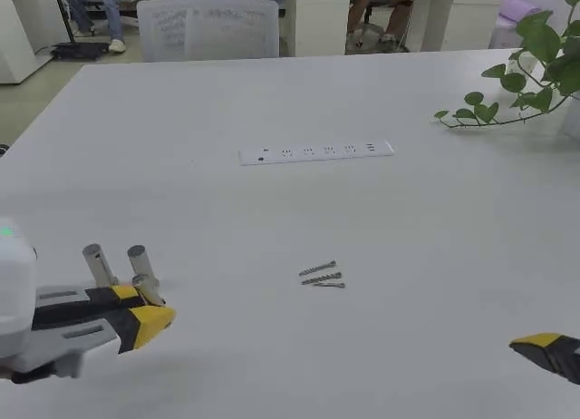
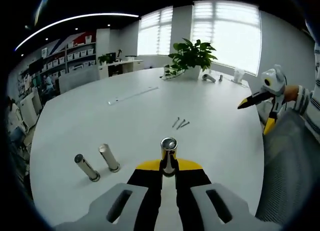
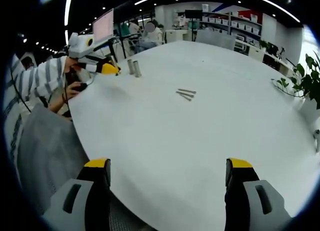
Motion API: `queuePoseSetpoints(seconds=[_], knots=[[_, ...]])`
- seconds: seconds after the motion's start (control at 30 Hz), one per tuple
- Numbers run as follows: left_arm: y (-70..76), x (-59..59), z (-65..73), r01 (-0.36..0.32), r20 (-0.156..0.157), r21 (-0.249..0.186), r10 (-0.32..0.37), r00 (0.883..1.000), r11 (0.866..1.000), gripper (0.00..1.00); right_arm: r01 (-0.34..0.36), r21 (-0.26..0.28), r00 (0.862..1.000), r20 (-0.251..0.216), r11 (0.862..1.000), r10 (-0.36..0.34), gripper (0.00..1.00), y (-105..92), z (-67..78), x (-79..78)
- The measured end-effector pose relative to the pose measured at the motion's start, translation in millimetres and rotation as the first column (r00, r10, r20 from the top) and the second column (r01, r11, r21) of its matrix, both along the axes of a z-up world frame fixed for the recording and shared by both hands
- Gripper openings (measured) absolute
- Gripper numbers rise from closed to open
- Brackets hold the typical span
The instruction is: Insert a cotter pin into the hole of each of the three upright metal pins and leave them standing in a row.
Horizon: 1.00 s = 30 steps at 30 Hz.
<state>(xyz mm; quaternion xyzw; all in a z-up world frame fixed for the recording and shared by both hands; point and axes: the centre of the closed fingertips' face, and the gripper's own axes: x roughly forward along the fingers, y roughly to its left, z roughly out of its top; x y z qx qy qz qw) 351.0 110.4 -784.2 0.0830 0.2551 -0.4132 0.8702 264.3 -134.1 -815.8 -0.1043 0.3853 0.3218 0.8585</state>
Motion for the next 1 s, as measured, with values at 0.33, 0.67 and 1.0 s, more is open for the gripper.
queuePoseSetpoints(seconds=[0.33, 0.67, 1.0], knots=[[-23.6, -18.5, -3.3, 0.143, -0.012, -0.005, -0.143, 0.99, 0.99, 0.07, 0.012, -0.009, 1.0, 0.0, 1.0, -0.012, 0.97, -4.7, -0.9, 0.7], [-42.8, -32.8, -16.6, 0.279, 0.001, 0.038, -0.279, 0.96, 0.96, 0.07, 0.007, -0.015, 1.0, -0.01, 1.0, -0.007, 0.97, -4.0, -2.8, -0.5], [-53.7, -45.2, -31.4, 0.354, -0.02, 0.05, -0.353, 0.935, 0.934, 0.07, 0.005, -0.026, 1.0, -0.016, 1.0, -0.005, 0.96, -5.3, -4.5, -2.5]])
